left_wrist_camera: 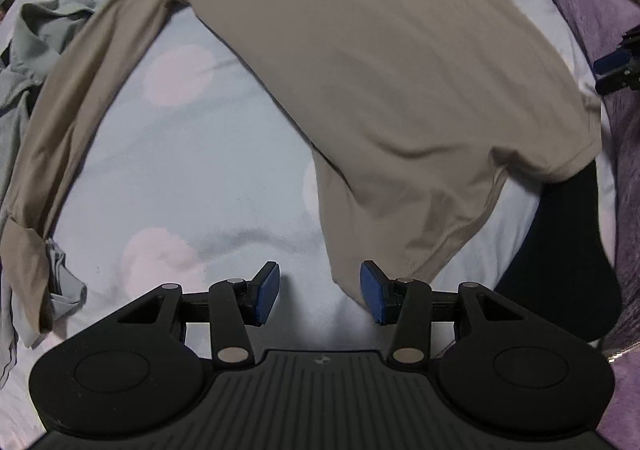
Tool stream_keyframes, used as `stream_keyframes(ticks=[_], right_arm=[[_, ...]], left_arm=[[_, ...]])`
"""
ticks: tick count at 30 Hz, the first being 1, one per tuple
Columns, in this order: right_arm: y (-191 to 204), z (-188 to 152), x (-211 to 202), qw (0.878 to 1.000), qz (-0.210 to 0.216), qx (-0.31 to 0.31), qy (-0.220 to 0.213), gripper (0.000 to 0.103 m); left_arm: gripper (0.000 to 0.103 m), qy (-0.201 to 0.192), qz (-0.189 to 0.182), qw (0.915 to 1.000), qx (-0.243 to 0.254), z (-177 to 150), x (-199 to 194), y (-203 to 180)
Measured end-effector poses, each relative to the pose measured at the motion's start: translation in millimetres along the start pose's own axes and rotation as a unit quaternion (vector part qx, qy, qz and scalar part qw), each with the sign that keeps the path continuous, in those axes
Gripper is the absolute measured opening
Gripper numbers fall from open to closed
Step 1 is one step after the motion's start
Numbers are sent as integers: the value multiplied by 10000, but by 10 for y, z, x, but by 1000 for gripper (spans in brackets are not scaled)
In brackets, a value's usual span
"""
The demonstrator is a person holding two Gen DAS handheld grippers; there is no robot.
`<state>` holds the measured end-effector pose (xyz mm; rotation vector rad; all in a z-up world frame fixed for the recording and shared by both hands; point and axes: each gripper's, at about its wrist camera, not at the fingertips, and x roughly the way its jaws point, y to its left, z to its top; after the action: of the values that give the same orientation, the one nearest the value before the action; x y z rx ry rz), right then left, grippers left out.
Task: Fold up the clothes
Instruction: 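Flap the beige shirt up with both grippers and lay it flat, then grasp the beige shirt hem with both grippers and pull it straight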
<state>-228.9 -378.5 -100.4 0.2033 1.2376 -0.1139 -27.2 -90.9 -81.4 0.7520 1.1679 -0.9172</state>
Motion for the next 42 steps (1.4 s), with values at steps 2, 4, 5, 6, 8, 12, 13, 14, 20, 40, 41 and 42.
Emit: stream_keyframes(ticks=[2,4,5,6,8,12,13,14,20,40,41,42], right_arm=[[-7,-68,86,9999,-12,60,115,39],[-7,-110,136,9999,-61,33,155,38],[16,-116,161,9998,-80,-16,170,37],[38,-121,185,9998,-89,-58,186,36],[83,-120,232,9996,-45,-128,254,26],[139,-127,289,9990,-84,-308,318,17],[139,-133,289,9991,-48,-299,309,8],[137,-138,286,9992,-27,-272,298,7],[1,-227,-176,9993,184,293,-126,5],[-142,-365,-444,9972,36,753,-10,4],[-137,-363,-418,9973,30,740,-14,4],[-134,-357,-396,9973,33,731,-21,4]], left_arm=[[43,52,-5,10000,-12,-34,40,-12],[43,96,-64,9999,-124,-47,94,3],[43,114,-77,9997,-177,-53,124,6],[43,131,-65,9996,-231,-57,155,6],[43,135,-21,9992,-374,-48,196,-8],[37,83,62,9978,-658,-38,216,-76],[29,51,50,9973,-730,-47,200,-83],[24,-13,13,9969,-787,-63,161,-80],[4,-465,-201,9916,-1188,-185,-150,-6],[5,-44,-457,9738,-2226,-388,-309,439],[9,-17,-498,9740,-2208,-372,-288,441],[18,16,-553,9741,-2194,-350,-266,439]])
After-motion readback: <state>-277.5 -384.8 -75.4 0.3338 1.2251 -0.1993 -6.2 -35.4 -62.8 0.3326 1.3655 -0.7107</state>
